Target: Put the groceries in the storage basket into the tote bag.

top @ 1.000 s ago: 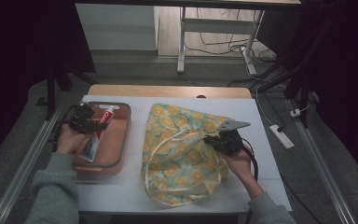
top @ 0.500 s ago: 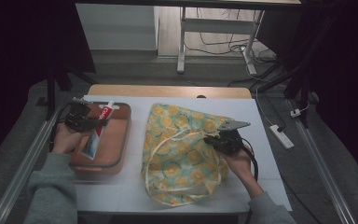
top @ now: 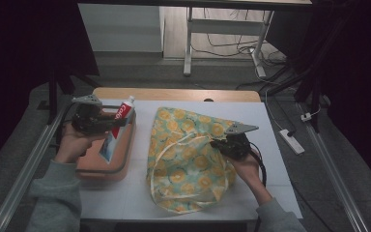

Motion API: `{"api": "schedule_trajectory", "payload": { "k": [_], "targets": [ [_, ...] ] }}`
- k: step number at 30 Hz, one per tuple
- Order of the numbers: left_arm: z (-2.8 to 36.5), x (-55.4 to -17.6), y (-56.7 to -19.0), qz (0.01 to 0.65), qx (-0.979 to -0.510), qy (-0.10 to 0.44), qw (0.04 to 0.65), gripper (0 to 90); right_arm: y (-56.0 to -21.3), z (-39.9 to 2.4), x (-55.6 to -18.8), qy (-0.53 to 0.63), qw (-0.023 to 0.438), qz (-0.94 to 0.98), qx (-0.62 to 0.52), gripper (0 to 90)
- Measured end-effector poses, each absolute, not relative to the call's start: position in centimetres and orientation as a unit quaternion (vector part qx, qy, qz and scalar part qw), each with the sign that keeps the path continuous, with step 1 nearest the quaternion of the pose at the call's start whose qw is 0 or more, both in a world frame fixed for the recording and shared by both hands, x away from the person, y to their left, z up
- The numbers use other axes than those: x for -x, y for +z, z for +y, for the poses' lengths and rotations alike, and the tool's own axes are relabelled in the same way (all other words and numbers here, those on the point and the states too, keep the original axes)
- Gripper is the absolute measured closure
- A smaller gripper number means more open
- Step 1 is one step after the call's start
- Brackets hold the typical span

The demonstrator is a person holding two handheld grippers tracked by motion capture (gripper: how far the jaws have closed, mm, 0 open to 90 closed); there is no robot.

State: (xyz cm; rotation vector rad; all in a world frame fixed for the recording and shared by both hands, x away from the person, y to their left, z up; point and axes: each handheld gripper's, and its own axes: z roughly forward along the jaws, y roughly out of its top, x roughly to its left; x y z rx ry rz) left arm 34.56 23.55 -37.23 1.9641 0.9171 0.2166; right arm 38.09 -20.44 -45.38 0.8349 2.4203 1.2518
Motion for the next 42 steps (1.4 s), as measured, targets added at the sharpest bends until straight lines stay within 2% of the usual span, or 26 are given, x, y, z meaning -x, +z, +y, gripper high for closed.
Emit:
{"api": "schedule_trajectory", "payload": {
  "k": [11, 27, 34, 42],
  "targets": [
    [16.9, -33.6, -36.0, 0.285, -0.831, 0.060, 0.474, 76.1, -45.2, -19.8, -38.6, 0.440, 0.143, 0.838, -0.289, 88.6],
    [7.0, -34.2, -37.6, 0.201, -0.875, 0.009, 0.441, 76.0, -44.1, -19.4, -38.4, 0.462, 0.143, 0.827, -0.287, 88.7],
    [4.2, -34.7, -39.3, 0.186, -0.890, -0.001, 0.417, 76.0, -43.6, -19.9, -38.3, 0.474, 0.140, 0.820, -0.287, 88.7],
    [3.0, -34.9, -41.3, 0.181, -0.907, 0.000, 0.381, 76.0, -43.2, -20.5, -38.1, 0.489, 0.135, 0.811, -0.292, 88.7]
  ]
}}
